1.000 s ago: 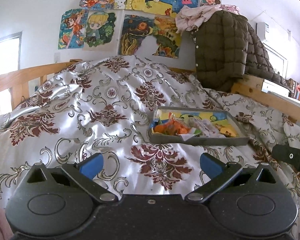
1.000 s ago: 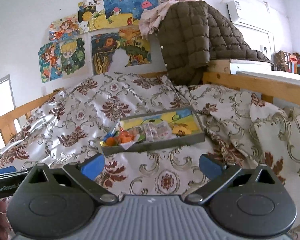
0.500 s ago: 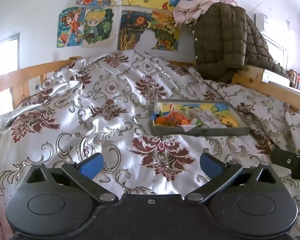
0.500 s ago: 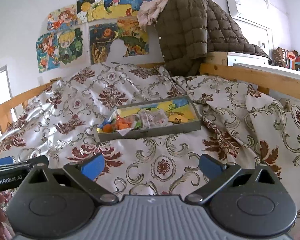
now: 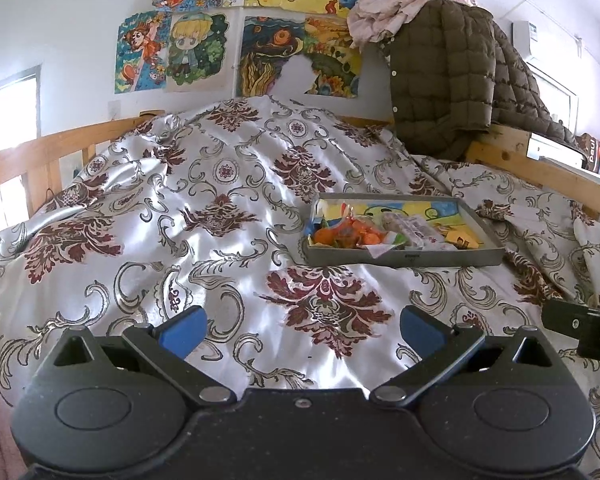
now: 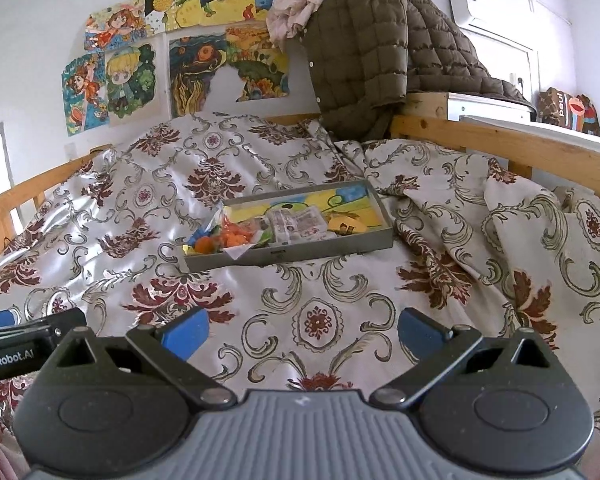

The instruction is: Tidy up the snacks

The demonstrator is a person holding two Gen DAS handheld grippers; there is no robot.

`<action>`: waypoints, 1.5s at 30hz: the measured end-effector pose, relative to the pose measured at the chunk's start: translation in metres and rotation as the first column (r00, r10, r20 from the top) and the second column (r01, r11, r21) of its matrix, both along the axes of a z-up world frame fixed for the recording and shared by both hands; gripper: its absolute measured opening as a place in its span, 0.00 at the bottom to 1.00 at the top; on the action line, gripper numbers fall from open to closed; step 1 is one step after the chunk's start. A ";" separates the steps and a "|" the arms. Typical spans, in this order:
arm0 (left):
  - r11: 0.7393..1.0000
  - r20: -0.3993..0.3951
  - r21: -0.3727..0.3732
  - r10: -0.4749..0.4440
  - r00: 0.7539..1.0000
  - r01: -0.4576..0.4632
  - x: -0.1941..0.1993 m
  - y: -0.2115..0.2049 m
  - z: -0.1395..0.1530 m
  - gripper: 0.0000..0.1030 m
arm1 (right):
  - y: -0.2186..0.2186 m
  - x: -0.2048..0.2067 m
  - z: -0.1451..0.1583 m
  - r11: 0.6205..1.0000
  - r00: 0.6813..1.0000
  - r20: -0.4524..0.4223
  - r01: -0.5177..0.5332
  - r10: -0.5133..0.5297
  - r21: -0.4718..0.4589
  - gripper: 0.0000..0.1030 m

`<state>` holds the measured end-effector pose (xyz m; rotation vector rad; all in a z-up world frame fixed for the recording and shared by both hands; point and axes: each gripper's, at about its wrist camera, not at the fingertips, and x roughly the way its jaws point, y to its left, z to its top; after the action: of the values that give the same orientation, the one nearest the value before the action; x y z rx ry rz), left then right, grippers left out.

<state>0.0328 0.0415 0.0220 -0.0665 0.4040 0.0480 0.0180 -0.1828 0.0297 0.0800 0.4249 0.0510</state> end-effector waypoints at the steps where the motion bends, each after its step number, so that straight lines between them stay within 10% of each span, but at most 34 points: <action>1: 1.000 -0.001 0.000 0.000 1.000 0.000 0.000 0.000 0.000 0.99 | 0.000 0.000 0.000 1.000 1.000 -0.002 0.002 -0.002 0.000 1.00; 45: 1.000 -0.017 -0.003 0.017 1.000 -0.017 0.001 0.003 -0.001 0.99 | -0.002 0.005 -0.005 1.000 1.000 -0.011 0.015 -0.016 -0.010 1.00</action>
<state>0.0340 0.0441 0.0208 -0.0724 0.4205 0.0646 0.0226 -0.1848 0.0251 0.0737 0.4352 0.0332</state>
